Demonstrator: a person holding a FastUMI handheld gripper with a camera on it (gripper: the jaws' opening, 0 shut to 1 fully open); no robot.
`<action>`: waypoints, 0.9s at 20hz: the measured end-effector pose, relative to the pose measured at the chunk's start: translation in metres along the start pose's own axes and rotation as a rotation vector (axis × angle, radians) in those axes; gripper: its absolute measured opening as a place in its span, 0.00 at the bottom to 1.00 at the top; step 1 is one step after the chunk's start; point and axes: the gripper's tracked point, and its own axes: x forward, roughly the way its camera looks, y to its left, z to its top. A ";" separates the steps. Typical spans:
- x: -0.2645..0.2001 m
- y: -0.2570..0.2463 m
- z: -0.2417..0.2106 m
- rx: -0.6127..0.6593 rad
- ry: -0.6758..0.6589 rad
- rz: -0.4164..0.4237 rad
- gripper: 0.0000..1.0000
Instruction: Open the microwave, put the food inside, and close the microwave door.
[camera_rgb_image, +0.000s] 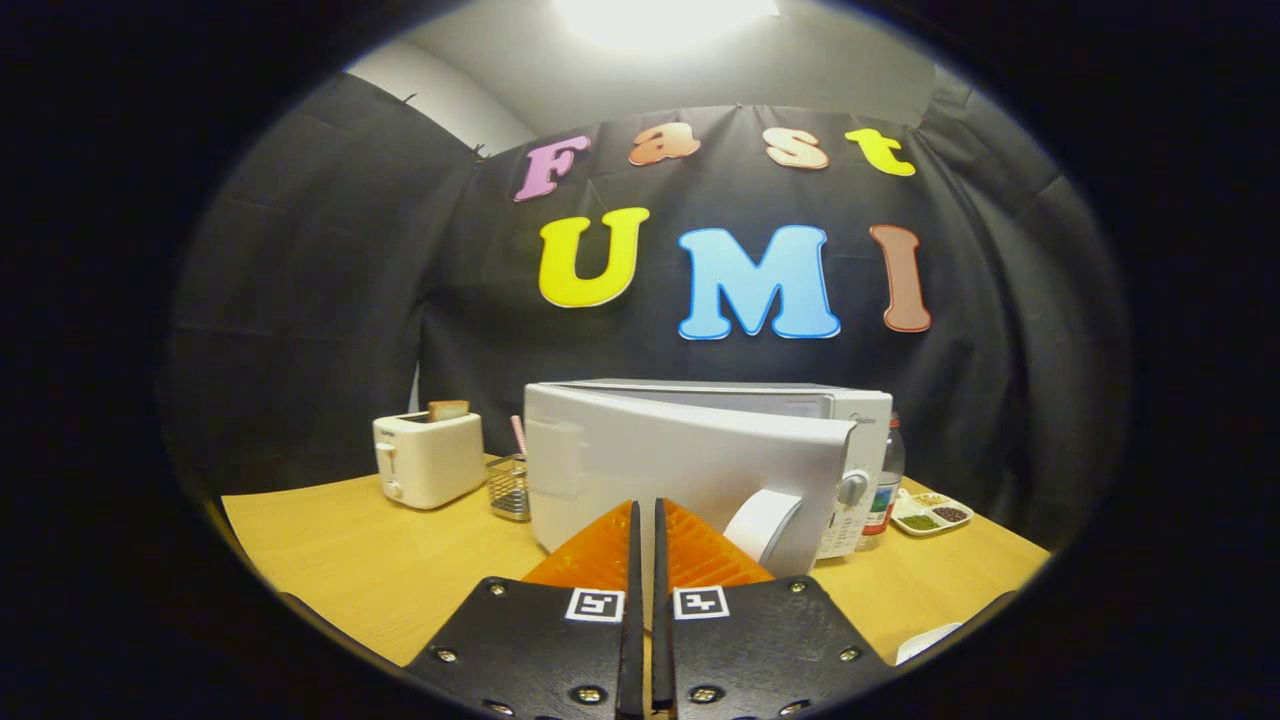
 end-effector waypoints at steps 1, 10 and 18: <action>0.012 -0.012 -0.002 0.001 0.011 -0.026 0.04; 0.107 -0.058 -0.013 0.070 0.041 -0.167 0.04; 0.153 -0.074 -0.019 0.094 0.105 -0.206 0.08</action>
